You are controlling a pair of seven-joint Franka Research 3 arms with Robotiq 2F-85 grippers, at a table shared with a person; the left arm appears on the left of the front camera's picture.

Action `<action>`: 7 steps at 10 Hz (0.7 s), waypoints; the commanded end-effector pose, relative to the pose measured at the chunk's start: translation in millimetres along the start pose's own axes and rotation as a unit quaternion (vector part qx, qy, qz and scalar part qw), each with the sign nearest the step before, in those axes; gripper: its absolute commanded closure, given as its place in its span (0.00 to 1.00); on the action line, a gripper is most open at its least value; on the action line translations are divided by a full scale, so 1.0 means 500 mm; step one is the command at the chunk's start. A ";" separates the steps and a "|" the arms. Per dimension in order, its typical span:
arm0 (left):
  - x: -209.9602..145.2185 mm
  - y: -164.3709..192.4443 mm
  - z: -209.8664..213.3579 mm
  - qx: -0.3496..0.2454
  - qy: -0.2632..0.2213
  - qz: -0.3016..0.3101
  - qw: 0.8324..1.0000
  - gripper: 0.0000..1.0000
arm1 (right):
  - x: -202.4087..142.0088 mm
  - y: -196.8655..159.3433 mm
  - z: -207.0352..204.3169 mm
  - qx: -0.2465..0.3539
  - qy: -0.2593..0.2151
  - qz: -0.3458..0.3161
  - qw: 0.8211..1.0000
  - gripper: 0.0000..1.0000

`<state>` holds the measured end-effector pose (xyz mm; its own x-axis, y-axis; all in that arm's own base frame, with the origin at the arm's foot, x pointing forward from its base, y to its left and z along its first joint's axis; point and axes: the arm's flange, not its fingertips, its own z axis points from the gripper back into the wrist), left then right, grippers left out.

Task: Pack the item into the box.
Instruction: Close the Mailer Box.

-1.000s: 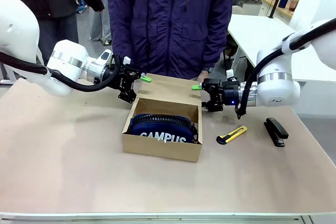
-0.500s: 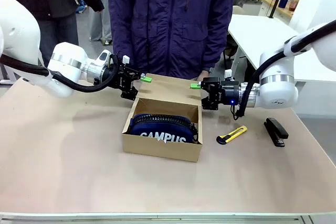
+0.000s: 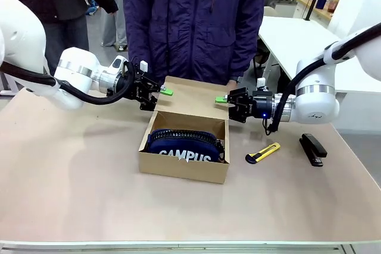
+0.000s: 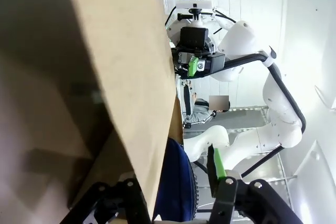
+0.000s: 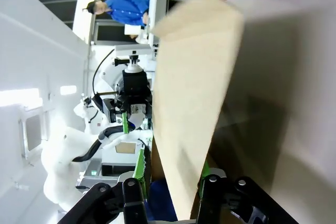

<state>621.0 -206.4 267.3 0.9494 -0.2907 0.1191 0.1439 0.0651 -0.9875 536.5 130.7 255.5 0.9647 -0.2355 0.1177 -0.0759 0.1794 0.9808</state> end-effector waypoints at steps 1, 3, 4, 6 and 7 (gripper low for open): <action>0.004 0.000 0.007 -0.005 0.005 -0.011 1.000 0.44 | -0.004 0.005 -0.011 0.003 -0.015 0.026 1.000 0.55; -0.001 -0.010 0.008 -0.001 0.002 -0.025 1.000 0.44 | -0.005 0.010 -0.012 0.007 -0.018 0.042 0.999 0.55; -0.007 -0.026 0.010 0.001 -0.003 -0.042 0.999 0.44 | -0.005 0.024 -0.004 0.013 -0.025 0.061 0.998 0.55; -0.025 -0.078 0.007 0.024 -0.021 -0.105 0.994 0.44 | -0.007 0.068 0.015 0.018 -0.032 0.102 0.994 0.55; -0.037 -0.107 0.001 0.036 -0.025 -0.136 0.990 0.44 | -0.011 0.090 0.022 0.020 -0.034 0.119 0.992 0.55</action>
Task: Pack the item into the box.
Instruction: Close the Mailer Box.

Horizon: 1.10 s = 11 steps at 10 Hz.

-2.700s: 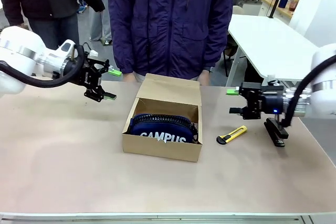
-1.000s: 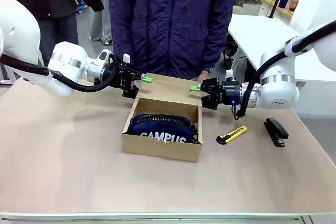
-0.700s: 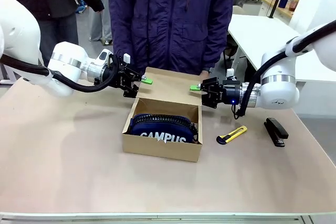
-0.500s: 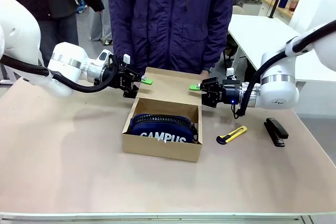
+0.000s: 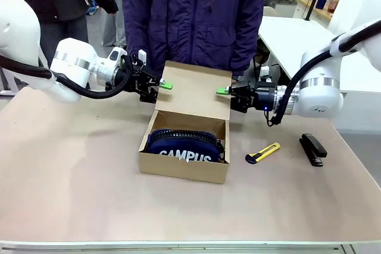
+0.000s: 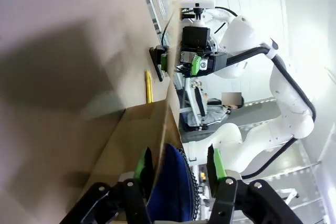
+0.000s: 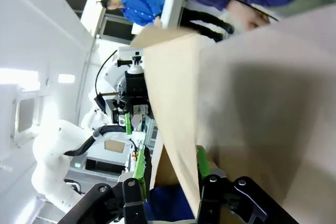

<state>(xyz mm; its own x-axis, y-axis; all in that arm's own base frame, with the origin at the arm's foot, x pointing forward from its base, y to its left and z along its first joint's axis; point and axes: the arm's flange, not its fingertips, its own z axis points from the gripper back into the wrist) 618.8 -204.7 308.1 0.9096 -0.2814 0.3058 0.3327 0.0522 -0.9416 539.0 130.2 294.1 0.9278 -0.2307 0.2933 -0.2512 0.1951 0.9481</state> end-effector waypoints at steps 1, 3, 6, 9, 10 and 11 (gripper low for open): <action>-0.048 -0.068 -0.013 0.019 -0.008 -0.073 0.997 0.44 | -0.028 0.045 0.016 0.008 -0.021 0.053 0.998 0.55; -0.076 -0.118 -0.017 0.031 -0.016 -0.127 0.991 0.44 | -0.050 0.088 0.028 0.020 -0.025 0.090 0.995 0.55; -0.123 -0.166 -0.004 0.039 -0.044 -0.191 0.980 0.44 | -0.100 0.136 0.043 0.024 -0.015 0.161 0.986 0.55; -0.144 -0.163 -0.008 0.044 -0.020 -0.238 0.970 0.44 | -0.137 0.147 0.045 0.045 -0.034 0.268 0.962 0.55; -0.155 -0.163 -0.016 0.051 -0.018 -0.265 0.963 0.44 | -0.148 0.143 0.039 0.045 -0.039 0.301 0.952 0.55; -0.165 -0.162 -0.019 0.050 -0.018 -0.289 0.956 0.44 | -0.159 0.135 0.029 0.049 -0.036 0.343 0.937 0.55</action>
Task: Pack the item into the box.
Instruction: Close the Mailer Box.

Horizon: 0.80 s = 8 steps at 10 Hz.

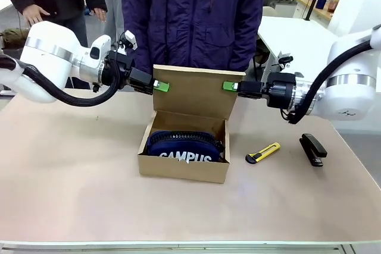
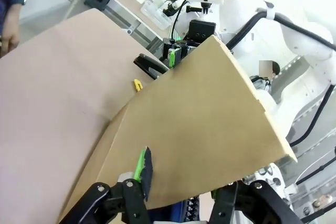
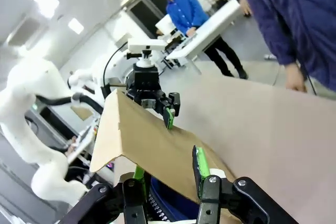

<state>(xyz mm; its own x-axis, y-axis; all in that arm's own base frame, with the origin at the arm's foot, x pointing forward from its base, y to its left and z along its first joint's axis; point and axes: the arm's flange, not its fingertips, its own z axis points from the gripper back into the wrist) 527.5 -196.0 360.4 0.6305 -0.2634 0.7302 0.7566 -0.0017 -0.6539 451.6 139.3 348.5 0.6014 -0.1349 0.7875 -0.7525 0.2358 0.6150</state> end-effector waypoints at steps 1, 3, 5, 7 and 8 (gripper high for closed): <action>-0.027 -0.022 -0.003 0.006 -0.011 -0.057 0.998 0.44 | -0.045 -0.003 -0.024 0.025 -0.010 0.060 0.998 0.55; -0.042 -0.042 0.005 0.002 -0.015 -0.075 0.997 0.44 | -0.067 -0.009 -0.031 0.020 -0.005 0.072 0.997 0.55; -0.055 -0.050 0.005 -0.001 -0.004 -0.074 0.997 0.44 | -0.076 -0.005 -0.024 0.016 -0.009 0.075 0.997 0.55; -0.070 -0.053 -0.001 -0.007 0.004 -0.072 0.997 0.44 | -0.083 0.001 -0.019 0.019 -0.010 0.074 0.997 0.55; -0.070 -0.055 -0.005 -0.008 0.005 -0.070 0.998 0.44 | -0.085 0.003 -0.018 0.023 -0.003 0.076 0.997 0.55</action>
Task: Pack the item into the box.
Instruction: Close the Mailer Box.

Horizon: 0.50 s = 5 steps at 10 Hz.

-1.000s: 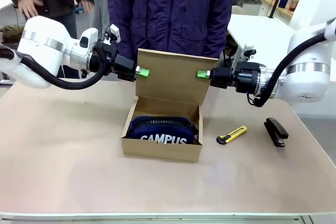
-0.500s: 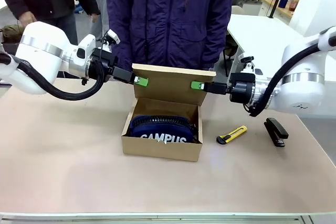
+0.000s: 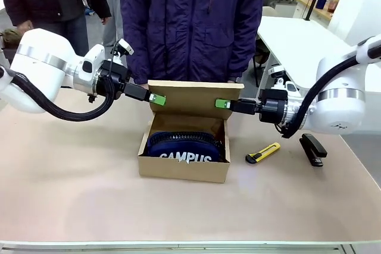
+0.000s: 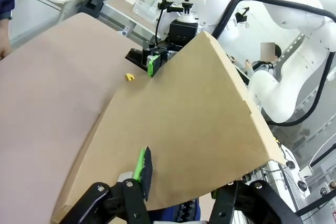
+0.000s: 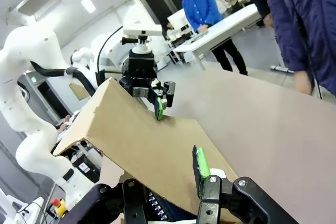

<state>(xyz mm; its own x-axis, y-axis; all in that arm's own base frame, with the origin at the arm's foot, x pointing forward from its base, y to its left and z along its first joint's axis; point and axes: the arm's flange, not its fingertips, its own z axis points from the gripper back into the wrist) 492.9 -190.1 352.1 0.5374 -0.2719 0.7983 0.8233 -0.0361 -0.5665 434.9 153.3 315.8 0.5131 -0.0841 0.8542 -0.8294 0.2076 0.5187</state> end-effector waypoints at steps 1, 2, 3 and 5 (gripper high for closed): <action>-0.007 -0.018 -0.003 -0.006 -0.003 -0.007 1.000 0.00 | -0.009 0.016 0.004 0.003 -0.008 0.012 1.000 0.20; -0.005 -0.020 -0.004 -0.003 -0.006 -0.007 1.000 0.00 | -0.009 0.019 0.006 0.005 -0.006 0.012 1.000 0.03; -0.005 -0.022 -0.004 -0.003 -0.009 -0.009 1.000 0.00 | -0.010 0.022 0.009 0.006 -0.003 0.014 1.000 0.00; -0.002 -0.028 -0.002 0.000 -0.011 -0.015 1.000 0.00 | -0.011 0.025 0.017 0.010 0.000 0.015 1.000 0.00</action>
<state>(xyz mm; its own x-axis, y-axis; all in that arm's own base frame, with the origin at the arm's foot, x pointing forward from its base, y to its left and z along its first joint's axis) 490.7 -191.1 357.5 0.5296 -0.2716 0.8036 0.8280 -0.0404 -0.5593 428.2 152.6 317.0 0.5125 -0.0802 0.8549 -0.8315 0.2021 0.5175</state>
